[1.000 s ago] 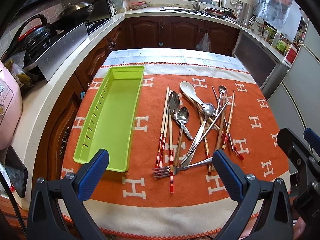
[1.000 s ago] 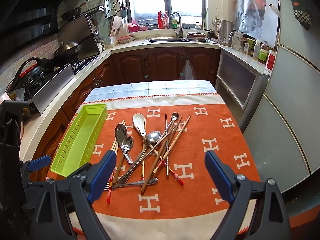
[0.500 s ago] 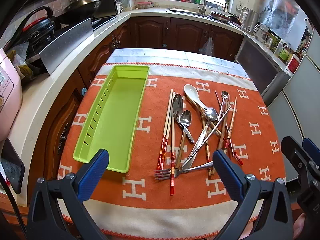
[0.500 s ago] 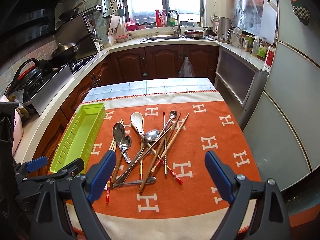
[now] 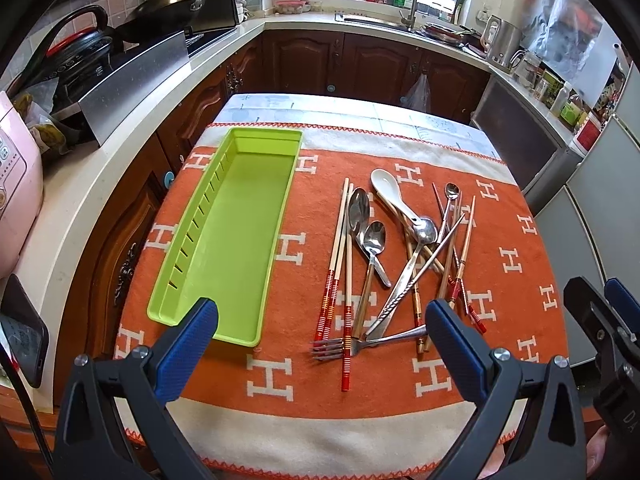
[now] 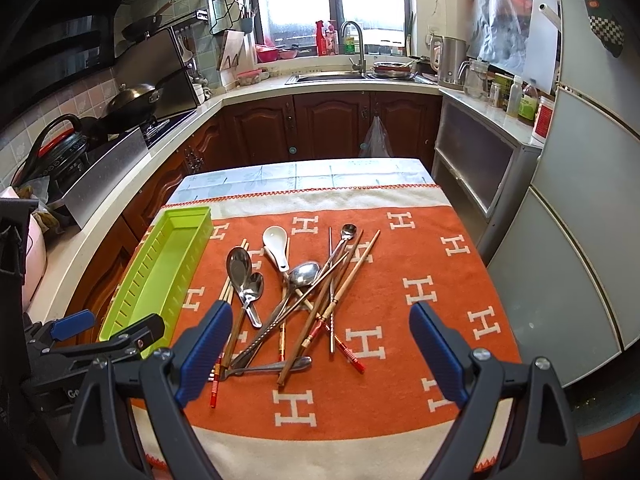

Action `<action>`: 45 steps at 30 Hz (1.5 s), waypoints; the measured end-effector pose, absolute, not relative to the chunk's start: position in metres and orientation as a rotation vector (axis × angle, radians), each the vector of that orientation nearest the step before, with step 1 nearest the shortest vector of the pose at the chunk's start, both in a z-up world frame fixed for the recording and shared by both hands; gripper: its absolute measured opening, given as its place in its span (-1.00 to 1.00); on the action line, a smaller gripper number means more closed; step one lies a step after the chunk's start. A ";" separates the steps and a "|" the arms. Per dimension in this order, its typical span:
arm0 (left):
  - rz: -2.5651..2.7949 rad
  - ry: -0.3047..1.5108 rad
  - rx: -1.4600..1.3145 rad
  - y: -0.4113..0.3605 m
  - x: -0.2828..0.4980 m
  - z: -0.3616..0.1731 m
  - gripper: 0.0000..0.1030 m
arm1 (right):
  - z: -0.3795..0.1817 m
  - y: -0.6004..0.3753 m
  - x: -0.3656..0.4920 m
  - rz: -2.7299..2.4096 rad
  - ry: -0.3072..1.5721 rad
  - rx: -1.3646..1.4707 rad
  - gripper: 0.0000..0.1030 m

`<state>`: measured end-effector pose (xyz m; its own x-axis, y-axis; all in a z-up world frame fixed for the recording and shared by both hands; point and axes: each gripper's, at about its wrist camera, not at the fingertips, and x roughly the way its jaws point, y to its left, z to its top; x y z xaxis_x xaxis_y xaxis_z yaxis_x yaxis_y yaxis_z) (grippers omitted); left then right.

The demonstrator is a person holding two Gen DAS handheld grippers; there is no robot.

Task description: Organize utensils

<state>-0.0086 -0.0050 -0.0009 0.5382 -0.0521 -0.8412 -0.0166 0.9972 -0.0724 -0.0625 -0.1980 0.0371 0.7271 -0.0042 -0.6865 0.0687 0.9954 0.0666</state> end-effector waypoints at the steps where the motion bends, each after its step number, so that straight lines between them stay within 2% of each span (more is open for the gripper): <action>1: -0.017 1.007 -0.073 -0.005 -0.008 -0.001 0.98 | 0.037 -0.198 -0.062 -0.039 0.754 0.083 0.75; 9: 0.002 0.997 -0.038 -0.007 -0.002 -0.003 0.98 | 0.038 -0.201 -0.055 -0.029 0.755 0.054 0.74; 16: -0.019 0.993 -0.017 -0.010 0.016 -0.007 0.98 | 0.029 -0.208 -0.034 -0.011 0.809 0.060 0.50; 34: -0.125 1.119 -0.048 -0.027 0.085 -0.051 0.98 | -0.008 -0.234 0.031 0.022 0.938 0.082 0.37; 37: -0.155 1.134 -0.049 -0.033 0.095 -0.059 0.98 | -0.021 -0.239 0.042 0.036 0.970 0.093 0.27; 41: -0.203 1.154 -0.034 -0.045 0.099 -0.071 0.86 | -0.047 -0.250 0.057 0.079 1.049 0.163 -0.08; 42: -0.218 1.162 -0.028 -0.049 0.100 -0.074 0.83 | -0.051 -0.252 0.059 0.089 1.062 0.178 -0.11; 44: -0.241 1.181 -0.017 -0.054 0.100 -0.081 0.71 | -0.062 -0.255 0.062 0.108 1.086 0.200 -0.19; 45: -0.254 1.192 -0.012 -0.057 0.100 -0.085 0.55 | -0.068 -0.256 0.063 0.119 1.098 0.209 -0.20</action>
